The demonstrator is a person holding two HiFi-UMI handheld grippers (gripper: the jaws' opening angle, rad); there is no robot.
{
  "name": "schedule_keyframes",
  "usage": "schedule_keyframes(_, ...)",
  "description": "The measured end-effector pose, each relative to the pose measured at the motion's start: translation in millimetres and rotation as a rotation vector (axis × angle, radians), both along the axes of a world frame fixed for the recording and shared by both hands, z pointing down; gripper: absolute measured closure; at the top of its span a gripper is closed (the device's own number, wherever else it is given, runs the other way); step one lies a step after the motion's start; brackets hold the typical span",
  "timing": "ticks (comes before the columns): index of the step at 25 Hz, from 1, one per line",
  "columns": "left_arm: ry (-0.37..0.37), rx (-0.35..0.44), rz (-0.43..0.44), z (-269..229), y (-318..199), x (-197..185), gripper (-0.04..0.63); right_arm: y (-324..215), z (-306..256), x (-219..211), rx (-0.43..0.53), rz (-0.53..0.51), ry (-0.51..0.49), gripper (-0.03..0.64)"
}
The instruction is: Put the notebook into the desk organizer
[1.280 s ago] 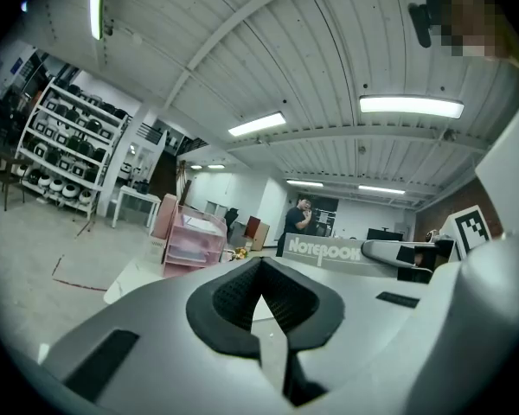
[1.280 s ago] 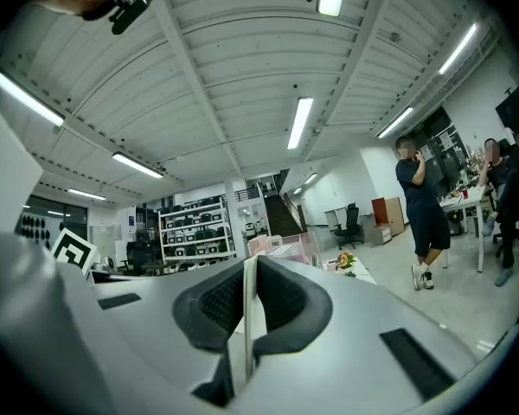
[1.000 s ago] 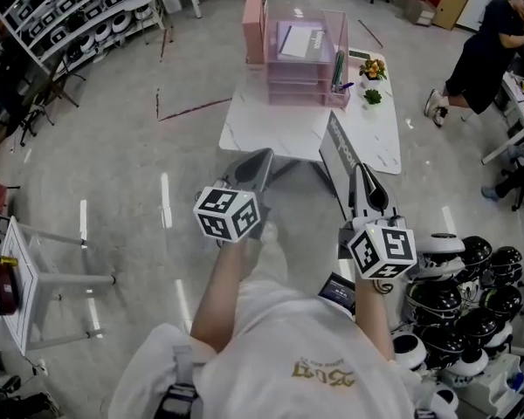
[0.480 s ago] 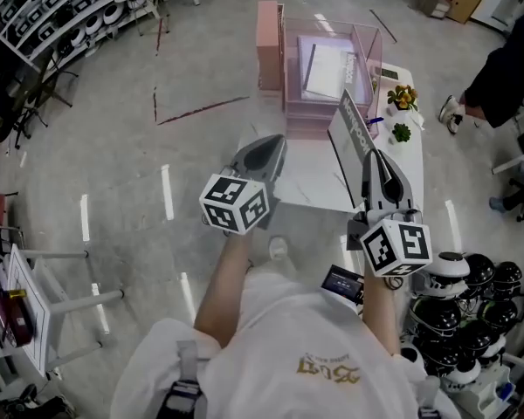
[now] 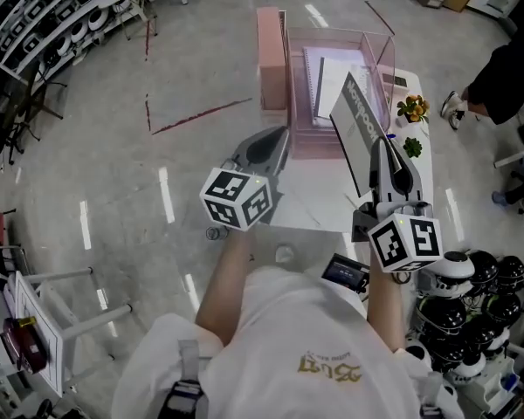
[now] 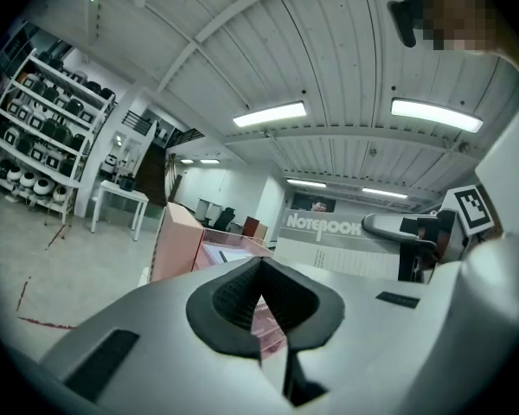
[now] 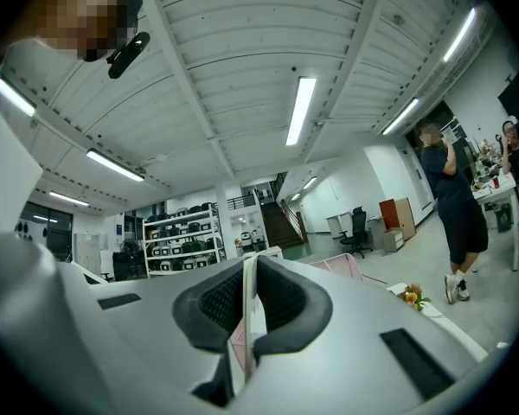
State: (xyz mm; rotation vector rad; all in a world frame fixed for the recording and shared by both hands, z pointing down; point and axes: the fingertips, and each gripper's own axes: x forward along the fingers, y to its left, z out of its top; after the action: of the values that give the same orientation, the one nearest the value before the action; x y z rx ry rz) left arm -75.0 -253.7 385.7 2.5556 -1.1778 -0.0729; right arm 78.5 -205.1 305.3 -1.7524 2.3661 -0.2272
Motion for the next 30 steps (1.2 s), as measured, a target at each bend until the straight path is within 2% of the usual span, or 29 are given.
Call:
schedule_keyframes(11, -0.005, -0.013, 0.02, 10, -27, 6, 0.58, -37, 12, -1, -0.011, 0.01, -0.01, 0.598)
schedule_keyframes(30, -0.037, -0.034, -0.016, 27, -80, 10, 0.58, -103, 36, 16, -0.022, 0.034, -0.092, 0.598)
